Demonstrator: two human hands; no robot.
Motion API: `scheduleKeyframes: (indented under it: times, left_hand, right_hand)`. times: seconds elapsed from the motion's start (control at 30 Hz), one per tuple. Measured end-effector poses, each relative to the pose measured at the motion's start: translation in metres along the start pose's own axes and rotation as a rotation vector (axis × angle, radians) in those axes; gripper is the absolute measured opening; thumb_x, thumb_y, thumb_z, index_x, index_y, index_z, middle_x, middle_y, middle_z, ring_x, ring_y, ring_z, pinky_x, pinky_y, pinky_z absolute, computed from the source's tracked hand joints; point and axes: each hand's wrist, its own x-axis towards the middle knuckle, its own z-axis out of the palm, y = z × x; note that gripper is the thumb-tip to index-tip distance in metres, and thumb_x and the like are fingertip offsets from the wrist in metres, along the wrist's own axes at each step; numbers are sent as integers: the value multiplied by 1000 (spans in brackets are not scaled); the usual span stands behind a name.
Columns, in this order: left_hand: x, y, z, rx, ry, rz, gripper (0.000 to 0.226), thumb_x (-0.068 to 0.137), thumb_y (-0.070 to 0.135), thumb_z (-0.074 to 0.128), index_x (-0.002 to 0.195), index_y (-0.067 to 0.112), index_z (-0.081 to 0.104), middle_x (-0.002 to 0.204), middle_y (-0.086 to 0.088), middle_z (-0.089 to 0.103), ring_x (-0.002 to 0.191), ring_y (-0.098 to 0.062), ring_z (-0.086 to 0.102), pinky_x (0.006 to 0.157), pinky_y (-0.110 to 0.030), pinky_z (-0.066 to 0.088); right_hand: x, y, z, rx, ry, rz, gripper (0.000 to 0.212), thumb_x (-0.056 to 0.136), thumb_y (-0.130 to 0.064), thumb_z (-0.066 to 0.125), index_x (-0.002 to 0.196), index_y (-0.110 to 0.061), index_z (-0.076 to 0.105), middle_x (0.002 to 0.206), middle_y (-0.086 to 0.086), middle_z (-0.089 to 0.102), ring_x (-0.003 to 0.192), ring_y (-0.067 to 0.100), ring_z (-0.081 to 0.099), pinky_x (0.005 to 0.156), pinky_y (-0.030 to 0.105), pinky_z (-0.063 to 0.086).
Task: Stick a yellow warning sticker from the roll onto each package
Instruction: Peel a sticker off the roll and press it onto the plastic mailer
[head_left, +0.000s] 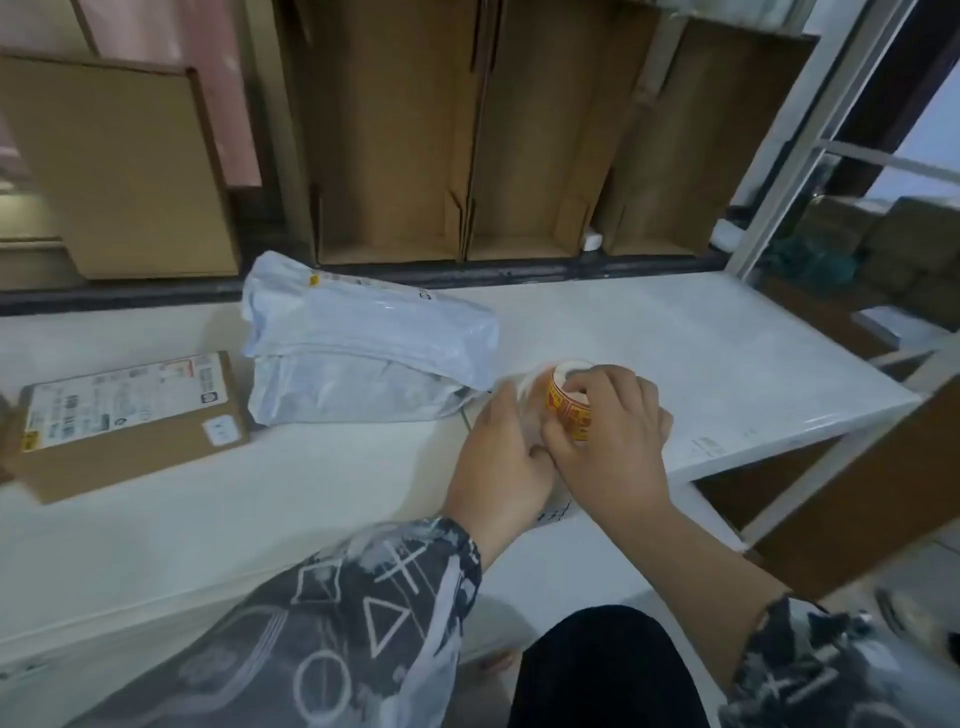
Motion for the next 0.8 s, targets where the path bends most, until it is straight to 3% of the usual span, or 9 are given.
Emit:
scheduleKeyframes:
  times: [0.1, 0.13, 0.23, 0.37, 0.43, 0.5, 0.67, 0.73, 0.8]
  left_hand:
    - [9, 6, 4, -65, 11, -63, 62, 91, 10, 53, 150, 22, 40, 142, 10, 56, 132, -12, 54, 100, -25, 44]
    - [11, 9, 3, -90, 8, -73, 57, 90, 8, 53, 145, 24, 46, 136, 16, 56, 128, -8, 55, 99, -24, 44]
    - [13, 8, 5, -144, -39, -24, 44, 82, -1, 47, 109, 26, 67, 105, 12, 72, 101, -5, 66, 85, -25, 53]
    - [22, 2, 5, -152, -62, -44, 58, 76, -14, 44, 104, 27, 75, 113, 14, 63, 101, 9, 57, 86, -3, 41]
    - [27, -1, 7, -204, -46, -43, 60, 77, -16, 47, 101, 31, 76, 123, 11, 64, 115, 2, 59, 103, -12, 44]
    - [29, -3, 10, -285, -13, -74, 58, 79, -15, 47, 100, 34, 70, 124, 9, 66, 119, -2, 63, 107, -23, 48]
    - [31, 0, 16, -326, -21, -72, 56, 93, -3, 59, 138, 29, 51, 126, 19, 54, 107, 13, 57, 108, -24, 48]
    - [29, 1, 17, -272, -19, -14, 52, 90, 4, 64, 120, 46, 59, 116, 18, 67, 105, 5, 65, 105, -29, 53]
    - [28, 1, 20, -204, 13, 15, 43, 85, 11, 64, 107, 48, 63, 111, 15, 74, 108, -7, 70, 102, -38, 56]
  right_hand:
    - [11, 1, 5, -9, 6, 27, 35, 85, -48, 71, 106, -26, 56, 113, -8, 60, 117, 21, 46, 91, 33, 22]
    - [14, 2, 5, -9, -35, 50, 37, 85, -53, 70, 106, -27, 54, 110, -10, 59, 117, 19, 44, 91, 32, 19]
    - [21, 11, 10, -9, -111, 50, 42, 86, -60, 67, 107, -28, 50, 103, -15, 57, 118, 16, 44, 90, 32, 17]
    - [24, 26, 8, 62, -154, 14, 44, 84, -57, 72, 110, -27, 54, 105, -22, 58, 119, 11, 46, 93, 35, 24]
    - [23, 34, 8, 68, -136, -29, 42, 83, -51, 76, 109, -25, 56, 106, -23, 60, 118, 11, 49, 91, 35, 24]
    - [22, 42, 6, 107, -131, -56, 33, 86, -37, 79, 107, -23, 59, 104, -24, 58, 117, 14, 51, 92, 35, 27]
    - [19, 55, -1, 199, -191, -108, 27, 89, -15, 78, 109, -19, 60, 106, -32, 49, 118, 11, 48, 96, 33, 28]
    - [19, 59, -1, 221, -204, -105, 29, 89, -16, 78, 110, -23, 59, 109, -26, 52, 119, 13, 50, 94, 29, 26]
    - [19, 61, -1, 230, -199, -103, 30, 89, -18, 78, 110, -25, 58, 110, -21, 55, 120, 13, 52, 94, 28, 25]
